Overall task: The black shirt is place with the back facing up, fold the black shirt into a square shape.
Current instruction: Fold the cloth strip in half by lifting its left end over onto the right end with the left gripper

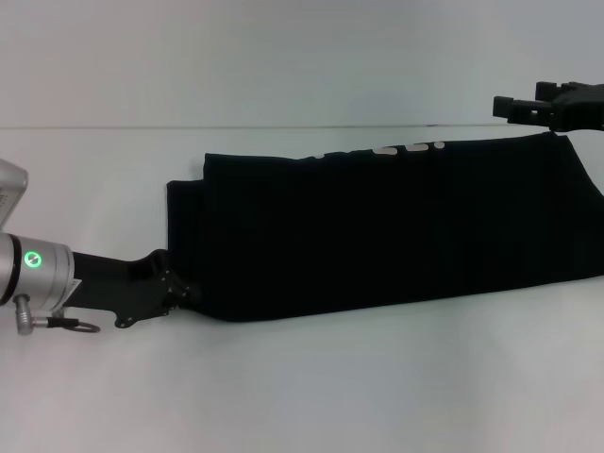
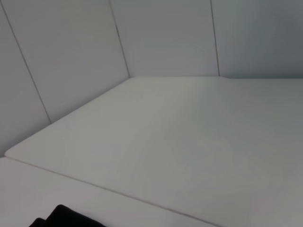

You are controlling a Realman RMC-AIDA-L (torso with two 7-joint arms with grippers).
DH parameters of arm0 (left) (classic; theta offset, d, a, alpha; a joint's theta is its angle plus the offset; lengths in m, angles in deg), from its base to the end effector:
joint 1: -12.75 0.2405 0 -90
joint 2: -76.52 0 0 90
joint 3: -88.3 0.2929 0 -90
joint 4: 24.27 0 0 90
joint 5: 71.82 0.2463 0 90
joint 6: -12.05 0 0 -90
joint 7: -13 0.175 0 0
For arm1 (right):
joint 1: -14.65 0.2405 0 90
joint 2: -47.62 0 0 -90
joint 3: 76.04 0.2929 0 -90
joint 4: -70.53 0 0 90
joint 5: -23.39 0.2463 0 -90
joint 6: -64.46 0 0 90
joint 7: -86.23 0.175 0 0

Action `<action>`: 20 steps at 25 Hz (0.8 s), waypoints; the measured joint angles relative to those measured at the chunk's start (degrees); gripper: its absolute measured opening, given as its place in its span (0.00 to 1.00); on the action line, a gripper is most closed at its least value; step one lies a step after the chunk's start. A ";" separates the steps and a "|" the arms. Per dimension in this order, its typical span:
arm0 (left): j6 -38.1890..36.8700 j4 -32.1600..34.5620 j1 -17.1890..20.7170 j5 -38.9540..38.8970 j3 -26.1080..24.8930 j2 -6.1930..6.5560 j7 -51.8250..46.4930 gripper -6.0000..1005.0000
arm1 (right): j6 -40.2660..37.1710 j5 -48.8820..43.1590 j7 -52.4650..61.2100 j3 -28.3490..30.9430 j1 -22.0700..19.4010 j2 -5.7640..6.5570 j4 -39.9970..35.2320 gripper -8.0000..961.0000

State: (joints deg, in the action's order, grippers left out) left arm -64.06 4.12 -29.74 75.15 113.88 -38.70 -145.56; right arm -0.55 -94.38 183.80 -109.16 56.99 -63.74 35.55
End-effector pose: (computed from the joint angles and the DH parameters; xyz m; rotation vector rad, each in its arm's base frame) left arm -0.3407 0.4323 -0.0478 -1.7733 -2.3271 -0.3532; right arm 0.2941 0.5179 0.0474 -2.2646 0.8590 0.5506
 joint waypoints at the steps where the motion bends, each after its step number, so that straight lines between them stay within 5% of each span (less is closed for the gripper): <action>1: 0.02 0.02 0.02 0.00 -0.04 0.00 0.54 0.28 | 0.01 0.00 0.00 0.00 0.05 -0.01 0.00 0.97; 12: -0.88 1.33 2.68 -0.33 -6.03 -0.01 13.32 0.03 | 2.31 0.00 0.49 0.45 0.82 -2.23 -0.01 0.97; 20: -3.24 11.93 9.36 0.42 -9.97 1.14 17.28 0.05 | 7.19 0.00 2.20 -0.04 2.85 -4.15 0.70 0.97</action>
State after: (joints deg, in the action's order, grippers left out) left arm -67.30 16.05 -20.38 75.57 103.91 -37.56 -128.28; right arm 6.64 -94.38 186.00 -109.20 59.84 -67.89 36.24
